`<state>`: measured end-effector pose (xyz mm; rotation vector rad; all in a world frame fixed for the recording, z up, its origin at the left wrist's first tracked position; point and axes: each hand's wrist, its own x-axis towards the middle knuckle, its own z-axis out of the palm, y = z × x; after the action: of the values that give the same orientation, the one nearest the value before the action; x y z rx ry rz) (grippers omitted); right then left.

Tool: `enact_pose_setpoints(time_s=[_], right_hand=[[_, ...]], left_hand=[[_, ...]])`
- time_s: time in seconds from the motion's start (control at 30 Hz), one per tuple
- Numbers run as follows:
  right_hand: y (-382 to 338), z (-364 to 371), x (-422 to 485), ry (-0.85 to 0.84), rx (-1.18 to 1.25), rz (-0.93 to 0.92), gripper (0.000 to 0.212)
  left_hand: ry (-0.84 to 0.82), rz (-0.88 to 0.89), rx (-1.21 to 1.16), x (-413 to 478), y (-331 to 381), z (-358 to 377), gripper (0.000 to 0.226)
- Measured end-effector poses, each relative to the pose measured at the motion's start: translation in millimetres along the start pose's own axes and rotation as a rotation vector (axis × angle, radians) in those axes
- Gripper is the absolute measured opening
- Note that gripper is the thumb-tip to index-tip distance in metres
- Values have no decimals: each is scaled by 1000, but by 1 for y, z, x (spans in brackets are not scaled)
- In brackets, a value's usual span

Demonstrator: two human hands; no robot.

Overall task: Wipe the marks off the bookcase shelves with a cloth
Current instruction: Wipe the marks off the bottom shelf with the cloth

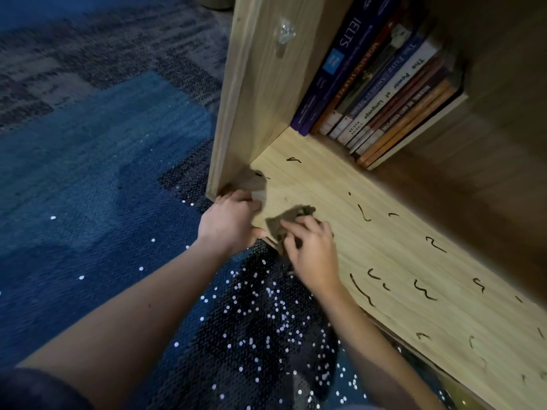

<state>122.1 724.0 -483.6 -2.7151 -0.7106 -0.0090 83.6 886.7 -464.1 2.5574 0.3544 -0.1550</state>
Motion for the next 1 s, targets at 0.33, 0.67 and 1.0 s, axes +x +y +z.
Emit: enact_pose_setpoints(time_s=[0.33, 0.67, 1.0], right_hand=[[-5, 5, -5, -8, -52, -115, 38], [-3, 11, 22, 7, -97, -109, 36], [-11, 15, 50, 42, -123, -47, 39]], left_hand=[[-40, -24, -48, -2, -1, 1, 58], [-32, -17, -39, -1, -2, 3, 58], [-8, -3, -36, -2, -3, 4, 60]])
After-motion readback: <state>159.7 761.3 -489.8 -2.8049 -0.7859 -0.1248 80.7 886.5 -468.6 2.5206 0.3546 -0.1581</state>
